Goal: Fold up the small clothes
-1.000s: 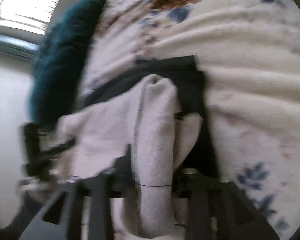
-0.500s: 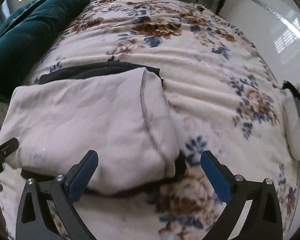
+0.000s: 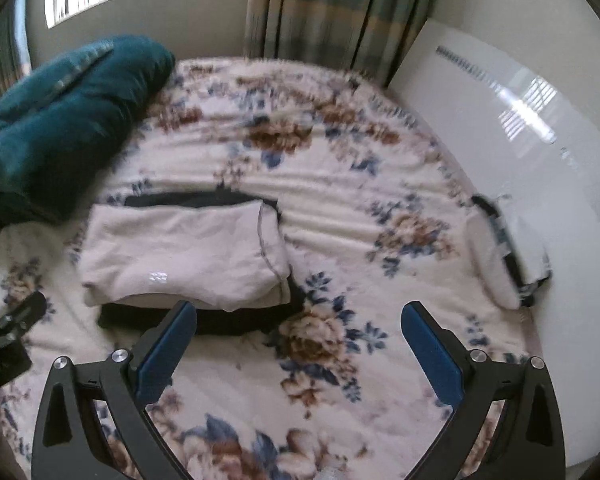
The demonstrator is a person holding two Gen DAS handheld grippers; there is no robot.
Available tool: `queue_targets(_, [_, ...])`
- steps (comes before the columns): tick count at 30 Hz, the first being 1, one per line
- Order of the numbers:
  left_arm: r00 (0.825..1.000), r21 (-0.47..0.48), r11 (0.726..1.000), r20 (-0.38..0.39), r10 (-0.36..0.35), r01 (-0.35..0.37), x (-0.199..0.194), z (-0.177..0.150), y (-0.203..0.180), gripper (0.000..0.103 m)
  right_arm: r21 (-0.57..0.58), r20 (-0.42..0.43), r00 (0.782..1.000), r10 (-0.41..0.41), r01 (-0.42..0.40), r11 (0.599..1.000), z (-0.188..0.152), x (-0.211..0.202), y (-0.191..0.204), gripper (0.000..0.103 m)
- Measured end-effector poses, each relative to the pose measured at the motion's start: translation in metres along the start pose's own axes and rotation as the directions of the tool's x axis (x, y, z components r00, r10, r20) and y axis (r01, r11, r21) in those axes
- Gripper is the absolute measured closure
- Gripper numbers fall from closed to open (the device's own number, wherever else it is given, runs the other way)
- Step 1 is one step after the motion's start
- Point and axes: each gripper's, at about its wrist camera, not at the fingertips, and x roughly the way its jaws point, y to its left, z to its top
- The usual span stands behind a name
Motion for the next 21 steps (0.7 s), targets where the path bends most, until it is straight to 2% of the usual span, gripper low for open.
queue_targets(6, [0.997, 0.02, 1.0, 0.071, -0.02, 0.019, -0.116, -0.008, -0.012, 0.0, 0.002, 0.106, 0.994, -0.021, 0.02, 1.0, 0.004, -0.127, -0.027, 0.0])
queue_targets(11, [0.99, 0.036, 0.999, 0.141, -0.01, 0.005, -0.2, -0.016, -0.014, 0.0, 0.006, 0.157, 0.987, -0.013, 0.012, 1.0, 0.0, -0.221, -0.047, 0.0])
queue_targets(16, [0.983, 0.028, 1.0, 0.181, -0.015, 0.01, -0.268, -0.026, -0.012, 0.0, 0.016, 0.195, 0.981, 0.013, -0.016, 1.0, -0.007, -0.3, -0.064, 0.0])
queue_targets(21, [0.974, 0.019, 1.0, 0.225, -0.009, 0.005, -0.319, -0.036, -0.011, 0.0, 0.019, 0.24, 0.971, 0.022, -0.028, 0.999, -0.017, -0.366, -0.08, 0.0])
